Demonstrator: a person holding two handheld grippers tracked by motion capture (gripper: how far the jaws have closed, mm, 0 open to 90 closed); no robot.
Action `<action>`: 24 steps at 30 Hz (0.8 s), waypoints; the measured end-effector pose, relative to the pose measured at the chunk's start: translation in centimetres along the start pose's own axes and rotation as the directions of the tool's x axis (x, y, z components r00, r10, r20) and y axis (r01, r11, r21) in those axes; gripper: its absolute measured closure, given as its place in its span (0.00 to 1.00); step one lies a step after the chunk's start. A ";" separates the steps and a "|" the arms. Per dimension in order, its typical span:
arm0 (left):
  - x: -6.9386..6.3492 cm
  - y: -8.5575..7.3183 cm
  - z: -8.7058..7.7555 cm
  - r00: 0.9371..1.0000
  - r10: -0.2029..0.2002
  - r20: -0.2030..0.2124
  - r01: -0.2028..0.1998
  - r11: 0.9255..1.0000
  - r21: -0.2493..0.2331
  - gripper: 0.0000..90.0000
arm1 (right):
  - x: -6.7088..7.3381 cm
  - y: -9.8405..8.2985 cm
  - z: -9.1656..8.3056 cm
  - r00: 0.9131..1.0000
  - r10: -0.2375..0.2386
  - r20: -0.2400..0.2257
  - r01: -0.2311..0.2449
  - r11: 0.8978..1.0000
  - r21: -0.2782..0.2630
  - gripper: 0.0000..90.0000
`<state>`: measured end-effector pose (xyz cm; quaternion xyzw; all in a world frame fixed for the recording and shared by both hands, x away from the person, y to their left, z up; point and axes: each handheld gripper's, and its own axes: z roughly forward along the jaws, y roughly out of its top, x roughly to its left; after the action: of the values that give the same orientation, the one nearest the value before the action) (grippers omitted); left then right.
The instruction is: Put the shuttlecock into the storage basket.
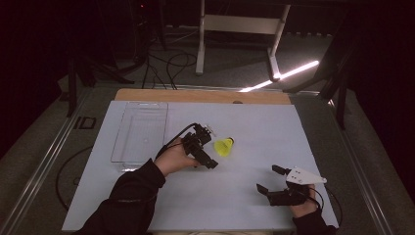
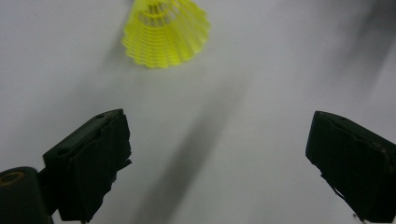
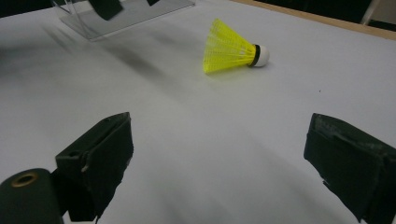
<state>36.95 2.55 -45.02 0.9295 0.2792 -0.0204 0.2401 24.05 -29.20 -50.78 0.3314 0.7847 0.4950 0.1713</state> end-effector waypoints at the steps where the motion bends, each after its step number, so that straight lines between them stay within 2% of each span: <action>1: 0.1 0.1 0.1 1.000 -0.003 -0.008 0.003 1.000 -0.005 0.10 | 0.0 0.0 0.0 1.000 0.000 0.000 0.000 1.000 0.000 0.09; 4: 0.8 0.4 0.6 0.999 -0.033 -0.029 0.032 0.999 -0.040 0.13 | 0.0 0.0 0.0 1.000 0.000 -0.002 0.000 1.000 0.000 0.09; 7: 1.1 0.5 0.8 0.999 -0.031 -0.034 0.029 0.998 -0.055 0.14 | 0.0 0.0 0.0 1.000 -0.001 -0.002 0.001 1.000 0.000 0.09; 12: 1.7 0.7 1.6 0.999 -0.008 -0.054 0.004 0.998 -0.070 0.14 | 0.0 0.0 0.0 1.000 0.000 -0.005 0.000 1.000 0.002 0.09; 13: 1.8 0.8 1.8 0.998 0.000 -0.058 -0.005 0.996 -0.086 0.14 | 0.1 0.0 0.0 1.000 -0.002 -0.004 0.002 1.000 0.002 0.09; 14: 1.8 0.8 1.8 0.998 0.000 -0.058 -0.005 0.996 -0.086 0.15 | 0.1 0.0 0.0 1.000 -0.002 -0.004 0.002 1.000 0.002 0.09; 19: 2.5 0.9 2.4 0.998 -0.003 -0.069 -0.007 0.989 -0.147 0.18 | 0.0 0.0 0.0 1.000 0.000 -0.007 0.000 1.000 0.001 0.09; 24: 3.1 1.0 3.0 0.998 -0.012 -0.068 0.002 0.988 -0.154 0.22 | 0.1 0.0 0.1 1.000 -0.001 -0.008 0.001 1.000 0.001 0.09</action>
<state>40.38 2.07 -47.78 0.9074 0.2913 0.0324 0.3012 24.03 -29.11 -50.81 0.3291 0.7858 0.4960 0.1680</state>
